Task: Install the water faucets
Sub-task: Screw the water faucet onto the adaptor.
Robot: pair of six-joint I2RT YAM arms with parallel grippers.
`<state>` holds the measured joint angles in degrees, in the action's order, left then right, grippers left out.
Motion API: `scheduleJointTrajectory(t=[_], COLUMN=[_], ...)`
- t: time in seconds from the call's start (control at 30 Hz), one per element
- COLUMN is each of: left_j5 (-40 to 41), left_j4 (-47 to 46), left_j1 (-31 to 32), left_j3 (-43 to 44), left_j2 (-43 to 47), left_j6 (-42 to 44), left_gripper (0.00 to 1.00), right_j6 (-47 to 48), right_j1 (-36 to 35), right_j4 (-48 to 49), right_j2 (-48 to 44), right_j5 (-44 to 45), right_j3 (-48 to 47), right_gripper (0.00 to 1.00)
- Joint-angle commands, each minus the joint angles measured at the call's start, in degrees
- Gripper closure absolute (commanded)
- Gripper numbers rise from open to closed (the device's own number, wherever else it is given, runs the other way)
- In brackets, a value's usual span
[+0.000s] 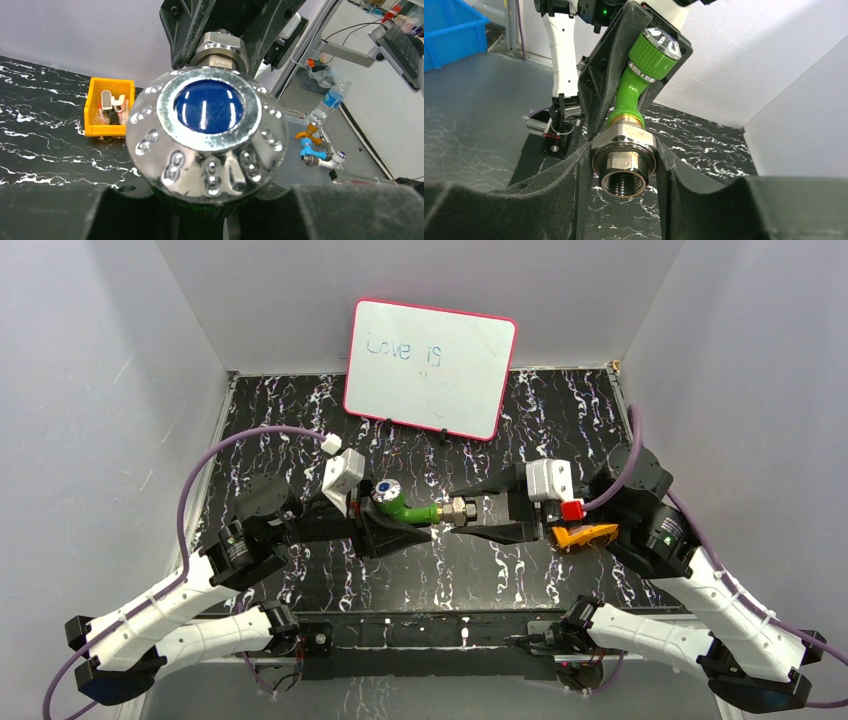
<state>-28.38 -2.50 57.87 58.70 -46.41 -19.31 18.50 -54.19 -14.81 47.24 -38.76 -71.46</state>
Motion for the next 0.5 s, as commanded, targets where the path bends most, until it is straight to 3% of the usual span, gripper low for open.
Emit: scheduleJointTrajectory(t=[0.0, 0.3, 0.47], left_j5=[0.77, 2.69, 2.68], left_j4=[-5.24, -10.37, -10.51], left_j1=[0.14, 0.15, 0.16], left_j3=[0.37, -3.25, -3.96], left_j2=[1.52, 3.57, 4.14], left_j6=[3.22, 17.13, 27.17], left_gripper=[1.00, 1.00, 1.00], right_j6=[-8.76, -26.34, -34.86], right_j1=[-0.32, -0.31, -0.28], right_j4=[4.78, 8.93, 10.26], right_j2=[-0.19, -0.21, -0.65], right_j5=[0.93, 2.70, 7.80], right_j3=[0.51, 5.01, 5.05], right_gripper=[0.80, 1.00, 1.00])
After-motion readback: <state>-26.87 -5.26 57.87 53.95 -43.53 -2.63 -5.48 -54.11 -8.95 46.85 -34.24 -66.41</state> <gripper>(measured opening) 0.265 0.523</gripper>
